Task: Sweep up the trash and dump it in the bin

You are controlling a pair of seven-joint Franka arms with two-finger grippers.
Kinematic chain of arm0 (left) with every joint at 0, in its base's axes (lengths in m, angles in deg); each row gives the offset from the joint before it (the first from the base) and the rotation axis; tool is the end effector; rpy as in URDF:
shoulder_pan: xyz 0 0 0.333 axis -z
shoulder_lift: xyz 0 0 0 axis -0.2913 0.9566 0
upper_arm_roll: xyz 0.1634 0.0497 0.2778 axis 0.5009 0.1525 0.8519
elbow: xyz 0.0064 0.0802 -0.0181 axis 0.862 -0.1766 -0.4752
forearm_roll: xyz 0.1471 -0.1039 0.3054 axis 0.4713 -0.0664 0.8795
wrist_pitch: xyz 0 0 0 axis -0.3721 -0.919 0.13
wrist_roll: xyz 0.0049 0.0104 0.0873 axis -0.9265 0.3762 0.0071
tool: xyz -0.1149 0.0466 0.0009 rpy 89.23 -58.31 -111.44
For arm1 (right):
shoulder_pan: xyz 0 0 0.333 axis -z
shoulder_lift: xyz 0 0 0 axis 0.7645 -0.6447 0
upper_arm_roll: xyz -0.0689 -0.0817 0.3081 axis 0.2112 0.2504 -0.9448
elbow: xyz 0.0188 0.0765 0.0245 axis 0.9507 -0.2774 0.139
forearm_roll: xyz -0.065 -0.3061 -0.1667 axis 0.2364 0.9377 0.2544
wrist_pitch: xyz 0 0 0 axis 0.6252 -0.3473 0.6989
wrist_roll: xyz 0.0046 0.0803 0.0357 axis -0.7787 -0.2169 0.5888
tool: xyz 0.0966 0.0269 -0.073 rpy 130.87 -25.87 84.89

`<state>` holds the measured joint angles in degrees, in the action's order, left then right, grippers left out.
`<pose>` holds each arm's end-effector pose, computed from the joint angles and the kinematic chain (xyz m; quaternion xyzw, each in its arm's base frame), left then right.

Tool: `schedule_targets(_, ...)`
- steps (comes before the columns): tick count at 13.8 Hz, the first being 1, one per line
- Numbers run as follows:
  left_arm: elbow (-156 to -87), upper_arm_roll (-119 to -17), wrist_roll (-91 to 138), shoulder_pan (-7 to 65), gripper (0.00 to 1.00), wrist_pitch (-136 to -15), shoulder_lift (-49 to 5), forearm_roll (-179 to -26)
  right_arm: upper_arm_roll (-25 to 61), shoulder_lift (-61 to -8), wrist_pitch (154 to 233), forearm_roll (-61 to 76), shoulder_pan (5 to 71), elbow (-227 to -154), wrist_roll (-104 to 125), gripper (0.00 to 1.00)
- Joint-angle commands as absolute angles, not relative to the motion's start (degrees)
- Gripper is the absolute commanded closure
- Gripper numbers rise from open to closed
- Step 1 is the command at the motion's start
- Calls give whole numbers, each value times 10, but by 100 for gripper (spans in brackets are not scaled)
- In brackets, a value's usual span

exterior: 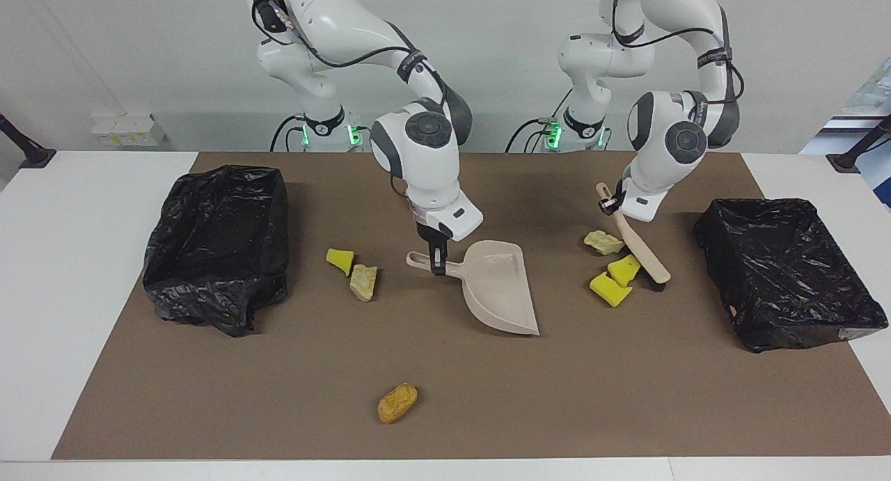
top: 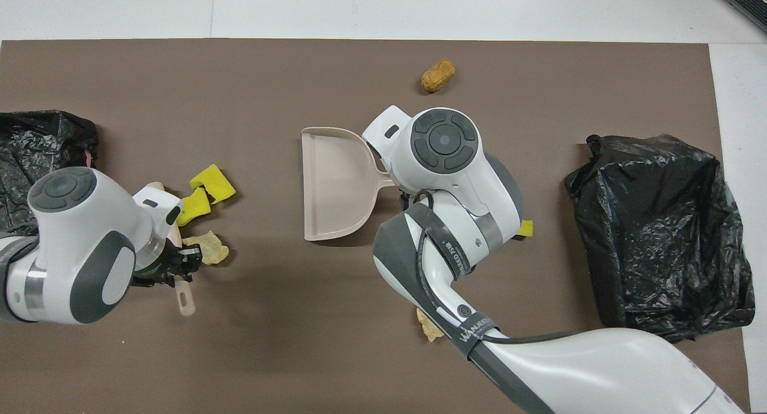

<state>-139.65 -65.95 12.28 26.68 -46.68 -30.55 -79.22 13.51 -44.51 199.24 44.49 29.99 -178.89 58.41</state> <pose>0.4476 -0.0862 0.3656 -0.9759 -0.1484 0.1555 0.0368 0.5754 0.3230 0.4012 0.7108 0.7009 0.0560 0.0188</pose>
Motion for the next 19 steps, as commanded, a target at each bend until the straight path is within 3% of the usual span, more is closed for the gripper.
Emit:
schedule_targets(1,-1350,-659,143,291,100,-486,-253,-853,129,-450,2022,443,304,-1798,575,100)
schedule_targets(7,-1336,-746,185,327,100,-500,-252,-898,129,-465,2052,443,295,-1803,555,100)
schedule_targets(12,-1234,-795,178,326,100,-412,-231,-910,129,-472,2065,443,296,-1805,558,100)
schedule_targets(19,-1292,-788,101,285,100,-261,-307,-862,129,-471,2054,443,301,-1805,567,100)
